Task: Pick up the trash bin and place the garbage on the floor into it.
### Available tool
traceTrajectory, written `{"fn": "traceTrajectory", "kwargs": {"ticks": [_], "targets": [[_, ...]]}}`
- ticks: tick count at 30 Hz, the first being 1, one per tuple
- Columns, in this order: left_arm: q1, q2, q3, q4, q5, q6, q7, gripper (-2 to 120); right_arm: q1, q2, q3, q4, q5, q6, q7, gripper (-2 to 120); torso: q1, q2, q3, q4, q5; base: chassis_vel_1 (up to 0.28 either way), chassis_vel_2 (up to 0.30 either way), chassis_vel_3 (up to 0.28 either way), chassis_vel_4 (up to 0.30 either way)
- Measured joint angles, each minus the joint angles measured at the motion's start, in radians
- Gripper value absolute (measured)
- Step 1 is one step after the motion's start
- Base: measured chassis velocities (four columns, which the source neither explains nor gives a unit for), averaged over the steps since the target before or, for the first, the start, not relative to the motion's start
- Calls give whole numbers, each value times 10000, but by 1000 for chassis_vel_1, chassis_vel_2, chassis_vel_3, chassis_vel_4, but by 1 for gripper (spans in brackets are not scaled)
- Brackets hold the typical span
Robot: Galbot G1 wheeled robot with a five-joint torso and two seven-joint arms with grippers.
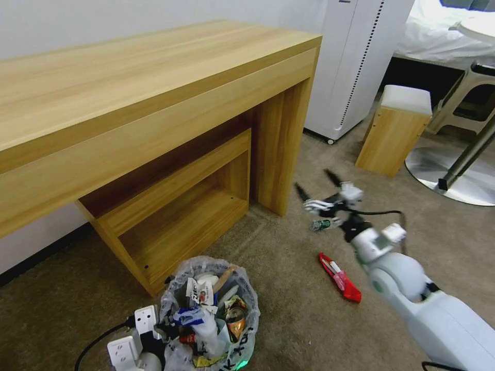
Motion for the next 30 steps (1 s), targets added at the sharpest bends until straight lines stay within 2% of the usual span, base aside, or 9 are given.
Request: {"fn": "traceTrajectory", "kwargs": {"ticks": [1, 2, 5, 6, 8, 9, 13, 17, 30], "targets": [[-18, 27, 11, 1, 31, 0, 39, 0, -484, 177, 577, 210, -304, 127, -50, 100, 0, 0, 1, -1, 2, 0, 0, 0, 0], [-18, 27, 11, 1, 31, 0, 39, 0, -484, 177, 577, 210, -304, 127, -50, 100, 0, 0, 1, -1, 2, 0, 0, 0, 0], [-33, 59, 158, -1, 228, 9, 173, 0, -2132, 1146, 2356, 1327, -1163, 405, -354, 100, -1, 0, 0, -1, -2, 0, 0, 0, 0], [-33, 59, 158, -1, 228, 9, 173, 0, -2132, 1146, 2356, 1327, -1163, 405, -354, 100, -1, 0, 0, -1, -2, 0, 0, 0, 0], [10, 66, 278, -7, 420, 30, 275, 0, -2864, 2154, 3251, 1870, -1687, 704, -622, 100, 0, 0, -1, -5, 2, 0, 0, 0, 0], [10, 66, 278, -7, 420, 30, 275, 0, -2864, 2154, 3251, 1870, -1687, 704, -622, 100, 0, 0, -1, -5, 2, 0, 0, 0, 0], [90, 108, 378, -17, 675, 37, 351, 0, -3591, 3682, 4419, 2430, -1895, 1042, -1294, 100, -1, 0, 0, -2, 0, 0, 0, 0, 0], [163, 105, 456, -44, 829, 26, 412, 0, -3856, 4285, 4822, 2610, -1738, 1160, -1502, 100, 0, 1, 0, -1, -2, 0, 0, 0, 0], [297, 122, 430, -60, 1094, -105, 559, 0, -3774, 4394, 4694, 2452, -1799, 1208, -1551, 100, -1, 1, 2, 0, -1, -7, -5, -10, -6]]}}
